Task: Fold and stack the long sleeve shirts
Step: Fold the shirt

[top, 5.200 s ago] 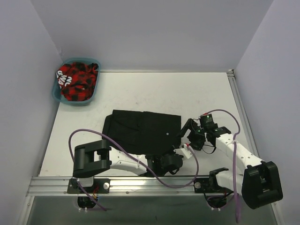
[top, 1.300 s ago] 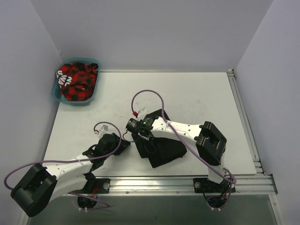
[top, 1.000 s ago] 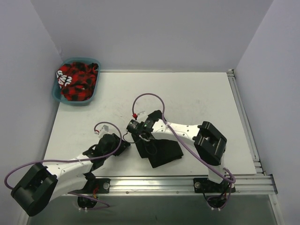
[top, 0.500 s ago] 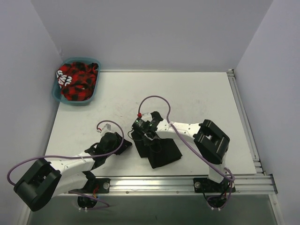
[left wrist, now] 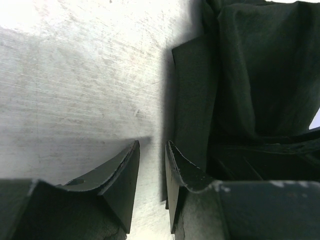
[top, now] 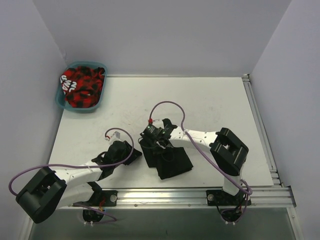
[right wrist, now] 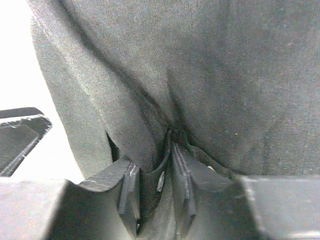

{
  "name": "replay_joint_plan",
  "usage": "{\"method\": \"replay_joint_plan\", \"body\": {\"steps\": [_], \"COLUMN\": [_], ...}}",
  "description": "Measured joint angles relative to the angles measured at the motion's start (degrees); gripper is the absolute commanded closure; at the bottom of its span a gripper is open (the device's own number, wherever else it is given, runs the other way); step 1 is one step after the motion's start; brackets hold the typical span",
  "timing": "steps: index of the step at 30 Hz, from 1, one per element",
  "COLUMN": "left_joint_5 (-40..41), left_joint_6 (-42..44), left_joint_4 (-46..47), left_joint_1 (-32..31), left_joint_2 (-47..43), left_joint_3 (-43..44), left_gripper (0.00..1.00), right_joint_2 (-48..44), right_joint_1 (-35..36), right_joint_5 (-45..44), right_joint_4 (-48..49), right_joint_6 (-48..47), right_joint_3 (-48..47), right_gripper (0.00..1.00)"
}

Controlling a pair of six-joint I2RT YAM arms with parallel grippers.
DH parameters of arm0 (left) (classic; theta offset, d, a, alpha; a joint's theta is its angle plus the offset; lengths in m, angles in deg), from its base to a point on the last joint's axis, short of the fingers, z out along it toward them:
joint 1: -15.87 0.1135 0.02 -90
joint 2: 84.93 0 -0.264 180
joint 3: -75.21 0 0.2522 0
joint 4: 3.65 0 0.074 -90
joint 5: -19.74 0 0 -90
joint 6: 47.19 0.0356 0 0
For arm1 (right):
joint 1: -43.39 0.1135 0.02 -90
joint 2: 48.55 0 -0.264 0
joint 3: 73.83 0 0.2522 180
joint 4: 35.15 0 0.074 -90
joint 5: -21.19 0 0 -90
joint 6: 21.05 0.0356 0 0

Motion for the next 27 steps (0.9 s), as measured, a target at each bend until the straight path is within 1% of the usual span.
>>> {"method": "replay_joint_plan", "body": {"steps": [1,4,9,13,19,20,23,24,26,27], "left_joint_5": [0.0,-0.2,-0.2,-0.1,-0.2,-0.2,-0.1,-0.1,-0.1,-0.1], "left_joint_6": [0.1,0.4,0.7,1.0,1.1,1.2,1.4,1.4,1.6,1.6], "left_joint_4": [0.0,0.0,-0.1,0.1,1.7,2.6,4.1,4.7,5.7,6.0], "left_joint_1": [-0.1,-0.9,-2.8,-3.7,-3.8,-3.9,-4.7,-5.0,-5.6,-5.8], "left_joint_2": [0.3,1.2,1.8,2.5,6.3,7.1,9.9,10.7,11.9,12.3], "left_joint_3": [0.2,0.9,2.1,3.4,3.8,4.0,5.3,5.6,5.9,5.9], "left_gripper": [0.63,0.63,0.63,0.6,0.61,0.64,0.67,0.71,0.74,0.8], "right_joint_2": [-0.2,-0.7,-1.2,-1.4,-1.4,-1.4,-1.4,-1.4,-1.4,-1.4], "right_joint_1": [-0.2,-1.0,-2.3,-2.6,-2.8,-2.8,-2.8,-2.8,-2.9,-2.9], "right_joint_5": [0.1,0.4,0.6,0.7,0.8,0.8,0.8,0.8,0.8,0.8], "right_joint_4": [0.0,0.3,0.7,0.9,0.9,1.0,1.0,1.0,1.0,1.0], "right_joint_6": [0.0,0.3,0.5,0.5,0.7,0.8,1.0,1.0,1.2,1.3], "right_joint_3": [0.0,0.0,0.0,0.0,0.0,0.0,0.0,0.0,0.0,0.0], "right_gripper": [0.85,0.9,0.91,0.92,0.92,0.92,0.92,0.92,0.92,0.92]}}
